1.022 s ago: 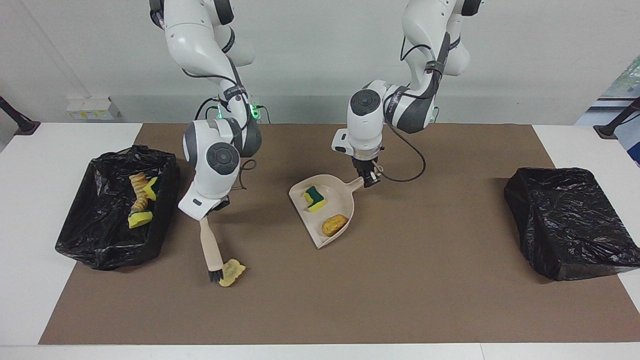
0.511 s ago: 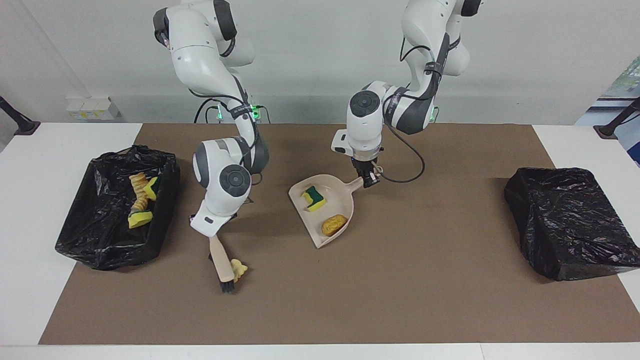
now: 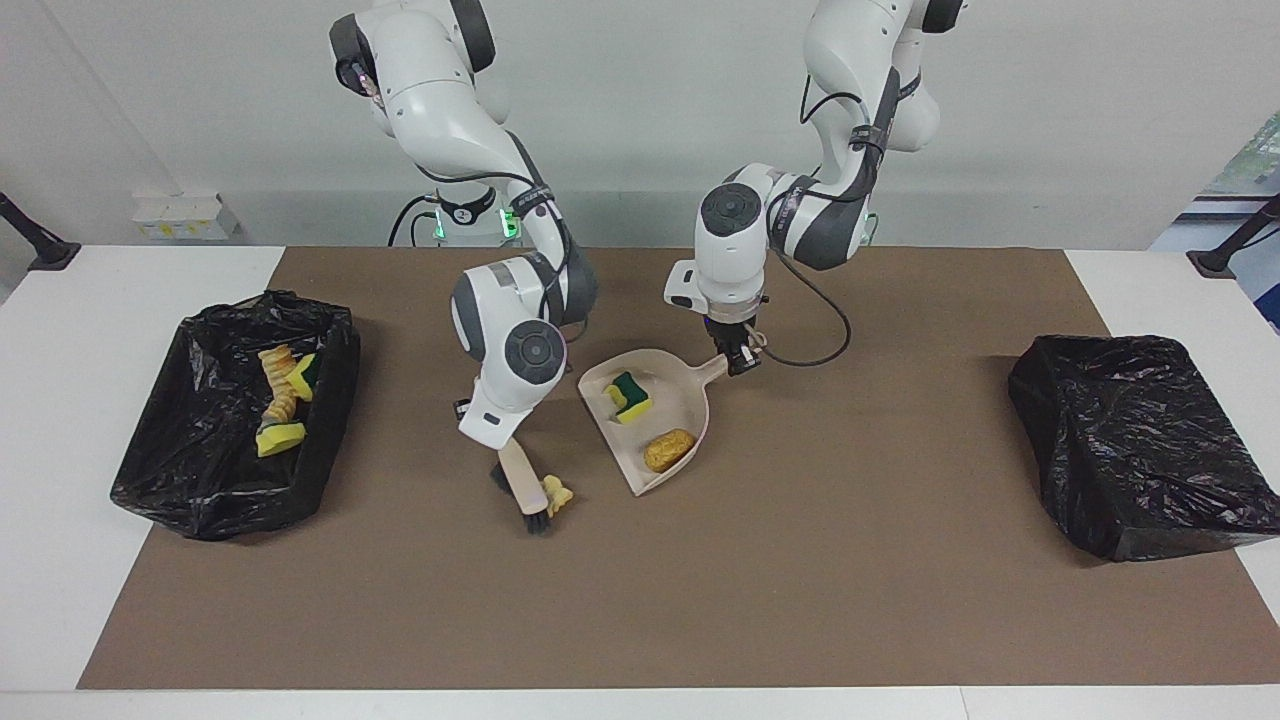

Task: Sweep and dump trash in bin
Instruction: 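Sweep the far bread crust into the dustpan with the right gripper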

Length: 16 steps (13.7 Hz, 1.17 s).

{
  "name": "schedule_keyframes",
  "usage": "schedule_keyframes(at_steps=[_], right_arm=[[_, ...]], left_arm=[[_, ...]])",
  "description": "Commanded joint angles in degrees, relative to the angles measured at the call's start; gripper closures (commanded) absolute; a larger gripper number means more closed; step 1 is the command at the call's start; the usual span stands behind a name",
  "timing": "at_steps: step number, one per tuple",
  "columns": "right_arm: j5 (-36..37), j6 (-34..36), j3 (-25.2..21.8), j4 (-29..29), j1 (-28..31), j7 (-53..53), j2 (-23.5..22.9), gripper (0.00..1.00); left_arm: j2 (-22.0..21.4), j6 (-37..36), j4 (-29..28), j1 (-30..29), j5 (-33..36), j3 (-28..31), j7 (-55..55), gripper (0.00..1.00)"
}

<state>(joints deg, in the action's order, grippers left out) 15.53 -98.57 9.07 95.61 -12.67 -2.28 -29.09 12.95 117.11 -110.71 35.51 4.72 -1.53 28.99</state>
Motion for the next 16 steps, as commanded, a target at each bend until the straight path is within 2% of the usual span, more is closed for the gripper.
schedule_keyframes(at_steps=[1, 3, 7, 8, 10, 12, 16], right_arm=[[-4.62, 0.40, 2.52, 4.49, 0.54, 8.40, 2.81, 1.00], [-8.22, 2.06, 3.40, 4.85, 0.54, 14.02, 4.12, 1.00], [-24.81, 4.44, 3.41, 4.58, 3.79, 16.95, 6.77, 1.00], [-26.42, 4.44, 3.41, 4.15, 3.97, 16.69, 6.85, 1.00], [-26.52, 4.88, 3.15, 3.97, 4.93, 13.46, 8.08, 1.00], [-26.08, 6.28, 3.06, 3.88, 7.82, 7.41, 10.01, 1.00], [-24.24, 9.70, 2.62, 3.18, 10.65, 0.64, 12.12, 1.00]], left_arm=[[-0.47, 0.40, -1.08, -0.45, -0.67, 0.04, 0.10, 1.00], [-0.55, 0.57, -1.35, -0.53, -0.59, -0.05, 0.54, 1.00], [-0.47, 2.33, -1.44, -0.53, -0.67, -0.05, 0.80, 1.00], [-0.47, 2.59, -1.44, -0.62, -0.67, 0.04, 1.50, 1.00], [-0.47, 2.60, -1.52, -0.97, -0.67, 0.04, 3.69, 1.00], [-1.25, 2.60, -1.52, -2.90, -0.67, 0.04, 11.65, 1.00], [-6.60, 1.54, -3.71, -9.92, -0.59, 0.04, 22.23, 1.00]])
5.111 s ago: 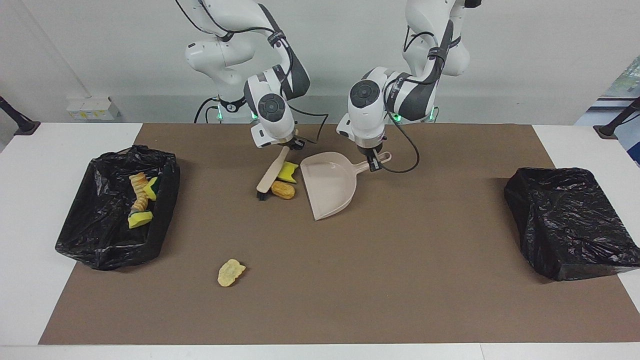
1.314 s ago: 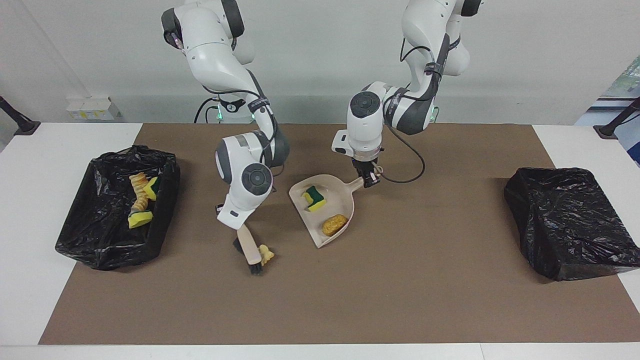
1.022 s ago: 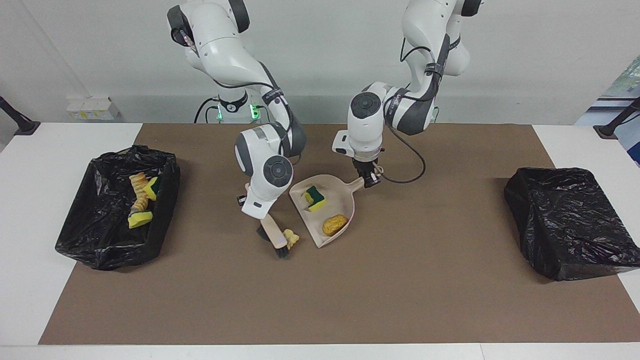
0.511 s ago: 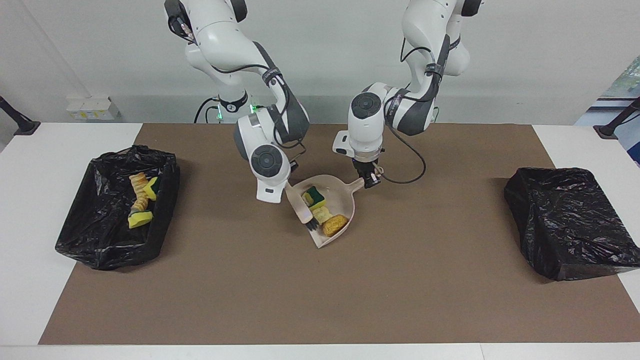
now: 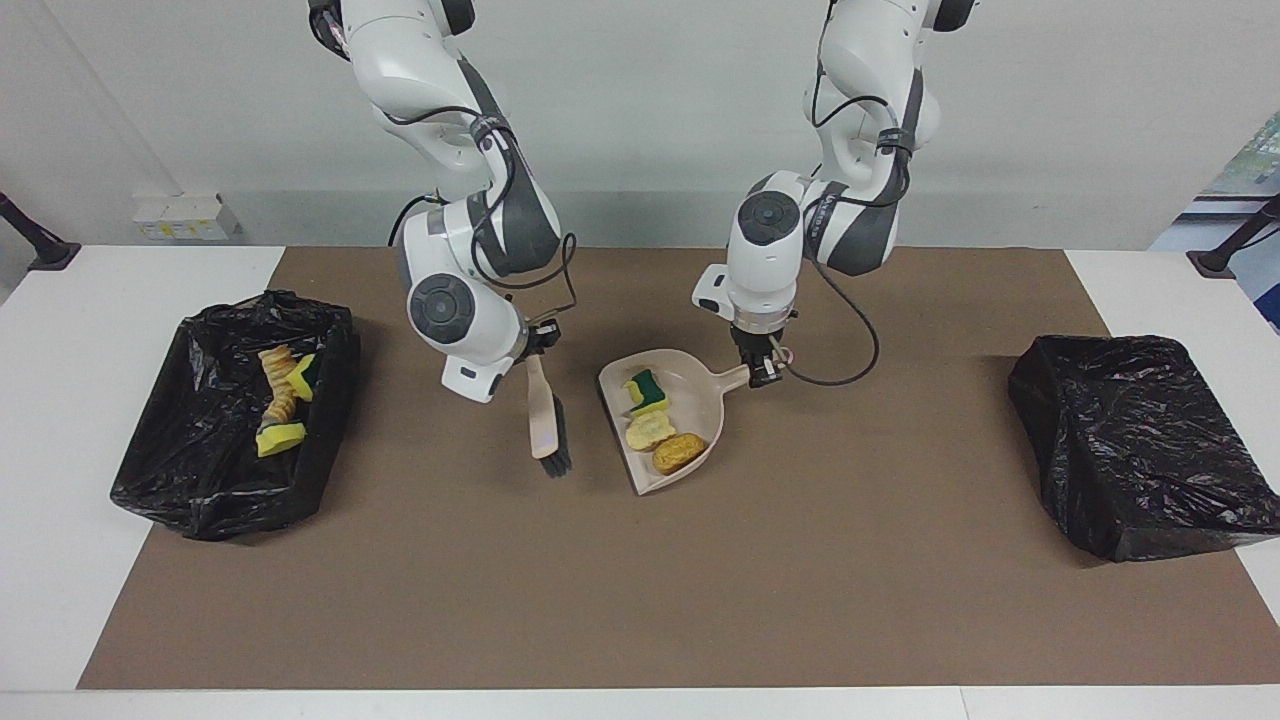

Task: Sweep and dump trash in bin
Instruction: 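Carry the dustpan with the left gripper and tip it over the bag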

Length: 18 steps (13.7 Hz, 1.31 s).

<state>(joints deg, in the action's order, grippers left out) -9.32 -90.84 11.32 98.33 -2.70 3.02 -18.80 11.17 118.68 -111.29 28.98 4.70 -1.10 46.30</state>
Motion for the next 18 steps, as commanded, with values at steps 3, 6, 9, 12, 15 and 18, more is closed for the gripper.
schedule_keyframes(at_steps=[3, 6, 9, 12, 15, 18], right_arm=[[2.11, 4.44, 1.16, 1.86, -2.46, -18.00, 3.58, 1.00], [0.88, 4.35, 1.07, 3.80, -9.76, -29.44, 5.61, 1.00], [-6.39, 4.53, 1.16, 4.85, -12.58, -33.86, 6.75, 1.00], [-9.47, 1.91, 1.07, 5.38, -19.86, -37.79, 6.06, 1.00], [-12.82, -1.18, 1.16, 5.30, -25.50, -42.74, 3.07, 1.00], [-14.50, -1.00, 1.07, 5.47, -30.23, -44.57, 2.89, 1.00]], left_arm=[[-9.75, -0.38, -6.57, -10.92, 0.05, -0.13, 10.55, 1.00], [-12.48, -2.04, -6.04, -19.36, 0.05, -0.05, 22.83, 1.00], [-13.10, -3.81, -4.99, -29.38, 0.05, -0.05, 30.75, 1.00], [-11.44, -2.67, -1.13, -37.83, 0.14, -0.05, 34.47, 1.00], [-8.98, -3.37, 4.93, -46.35, 0.31, 0.04, 40.94, 1.00], [-4.59, -2.93, 12.74, -52.87, 5.03, 0.04, 45.98, 1.00]])
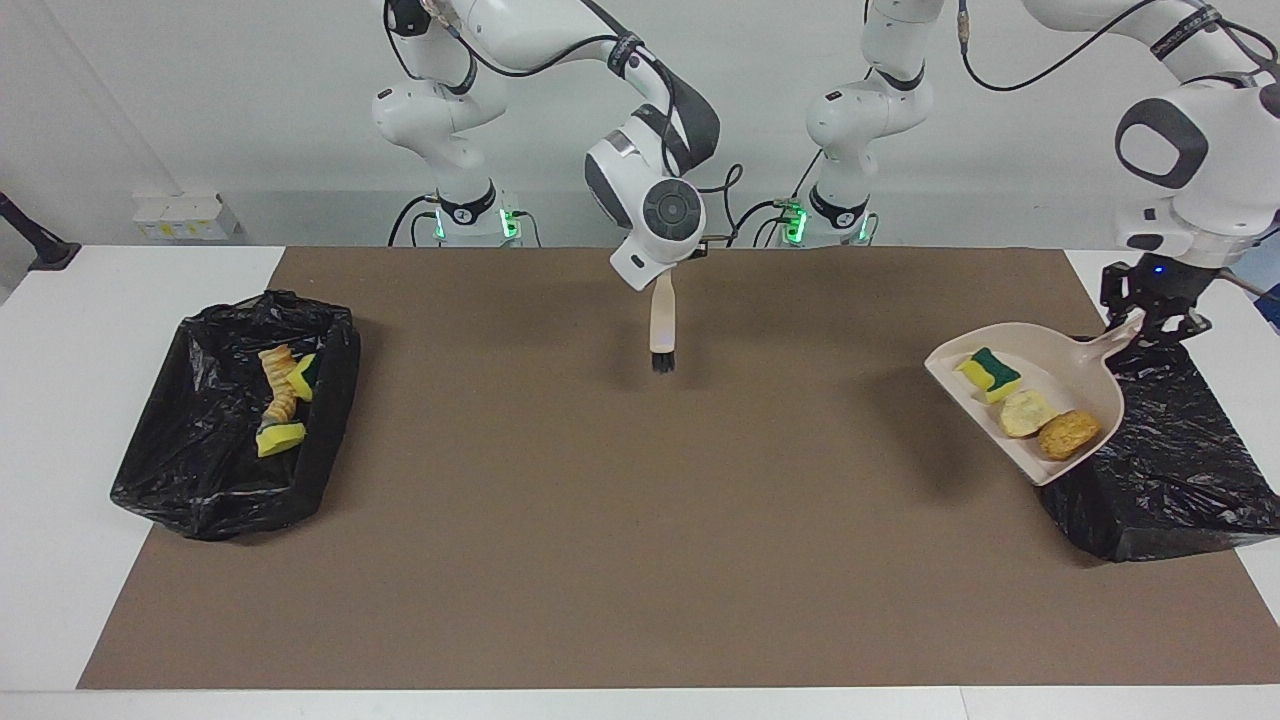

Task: Sweep and dump trash in bin
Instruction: 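Carry the dustpan with the left gripper and tip it over the bag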

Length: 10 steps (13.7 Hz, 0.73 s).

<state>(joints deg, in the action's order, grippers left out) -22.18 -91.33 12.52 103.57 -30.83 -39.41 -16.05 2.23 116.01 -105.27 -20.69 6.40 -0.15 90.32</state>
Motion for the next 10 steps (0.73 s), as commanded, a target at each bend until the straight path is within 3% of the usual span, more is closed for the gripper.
schedule_keyframes(at_steps=[1, 4, 6, 10], right_arm=[[-1.46, -0.17, -0.04, 0.05, -3.44, -3.55, -0.82, 1.00], [-1.02, 1.68, -0.04, 0.40, -5.20, -3.65, -1.08, 1.00], [-0.93, -0.25, -0.12, 2.15, -7.83, -3.74, -1.97, 1.00], [-0.93, -2.54, -0.12, 4.53, -8.37, -3.56, -1.97, 1.00]], left_arm=[[5.93, 0.09, 9.44, -4.09, 7.53, -0.90, 2.14, 1.00], [8.32, 7.44, 12.28, -6.29, 15.98, -0.90, 8.36, 1.00], [8.93, 10.80, 12.28, -6.12, 25.97, -0.90, 8.38, 1.00], [9.29, 10.90, 12.37, -5.41, 36.38, -1.08, 8.11, 1.00]])
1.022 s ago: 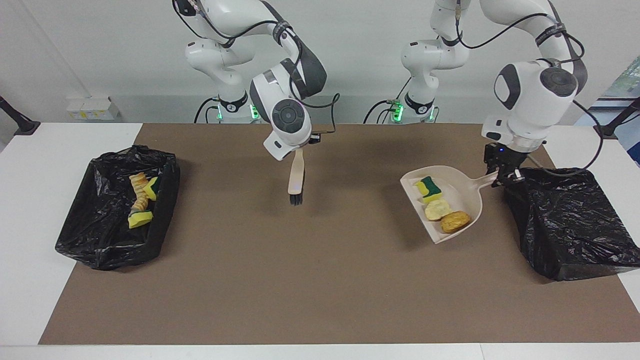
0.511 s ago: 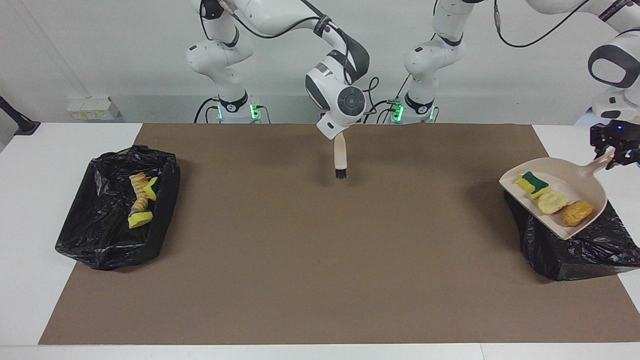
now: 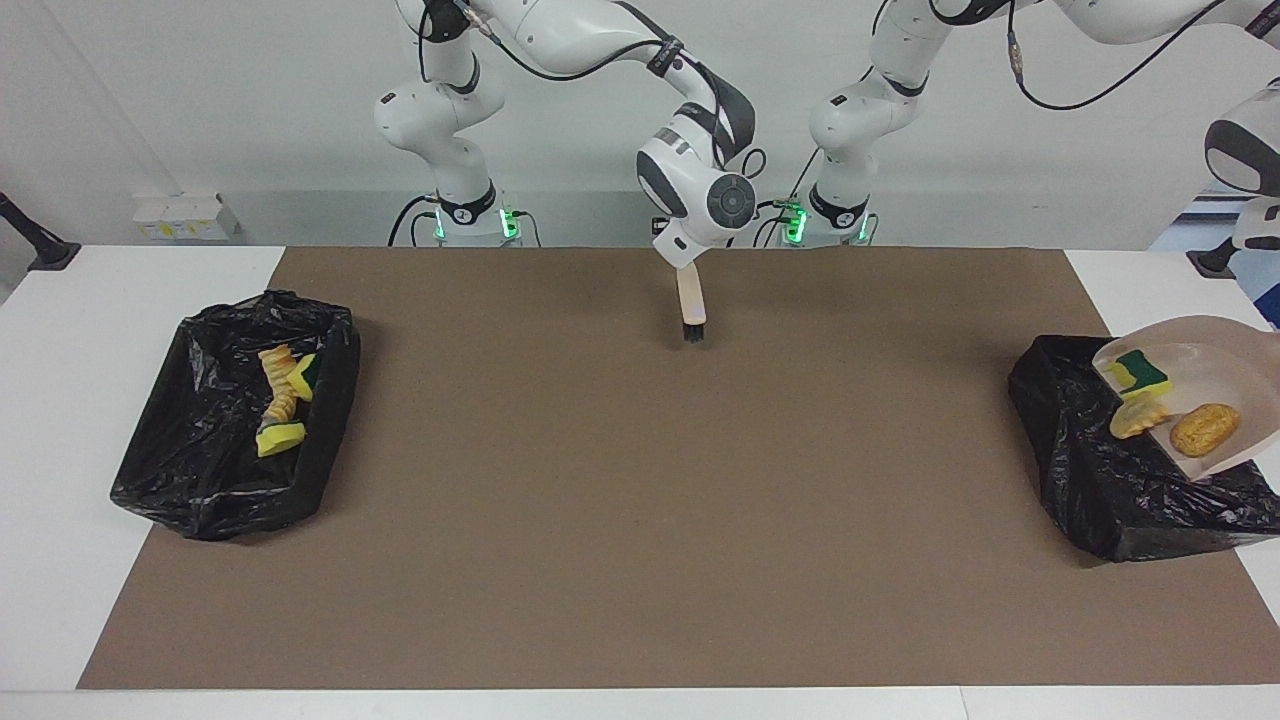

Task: Sweep and dump trash in bin
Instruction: 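Carry the dustpan with the left gripper and tip it over the bag, then lift the emptied dustpan away from the bag with the left gripper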

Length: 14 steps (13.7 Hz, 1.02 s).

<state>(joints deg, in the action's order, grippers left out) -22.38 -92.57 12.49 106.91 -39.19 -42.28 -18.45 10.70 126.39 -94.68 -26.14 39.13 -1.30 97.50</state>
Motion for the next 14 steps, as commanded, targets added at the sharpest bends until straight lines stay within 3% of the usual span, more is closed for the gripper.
schedule_keyframes(at_steps=[1, 4, 5, 9, 12, 14], right_arm=[[-0.74, -1.64, -0.01, 1.63, -0.10, -0.70, 0.52, 1.00], [-0.74, -5.34, -0.01, 4.01, -1.42, -0.87, 0.52, 1.00], [-0.57, -5.25, -0.01, 4.01, -1.51, -0.61, 0.52, 0.01], [-0.21, -0.17, -0.27, 0.85, 0.68, -0.17, 1.31, 0.00], [-0.04, 3.44, -0.27, -2.31, 5.33, 2.98, 2.45, 0.00], [1.28, 4.59, -0.19, -3.98, 8.23, 4.04, 2.63, 0.00]], left_arm=[[0.64, 0.44, 2.22, 0.04, 5.58, 0.07, 1.02, 1.00], [-0.76, -1.05, 4.15, 0.12, 7.18, 0.16, 1.55, 1.00], [-1.89, -2.27, 4.24, 0.12, 7.79, 0.07, 1.55, 1.00], [-5.15, -11.58, 2.49, 5.30, 5.35, -0.90, 0.06, 1.00], [-6.99, -15.64, -1.36, 10.56, -4.38, -0.81, -4.57, 1.00], [-7.44, -17.74, -4.35, 15.04, -6.43, -0.90, -11.25, 1.00]])
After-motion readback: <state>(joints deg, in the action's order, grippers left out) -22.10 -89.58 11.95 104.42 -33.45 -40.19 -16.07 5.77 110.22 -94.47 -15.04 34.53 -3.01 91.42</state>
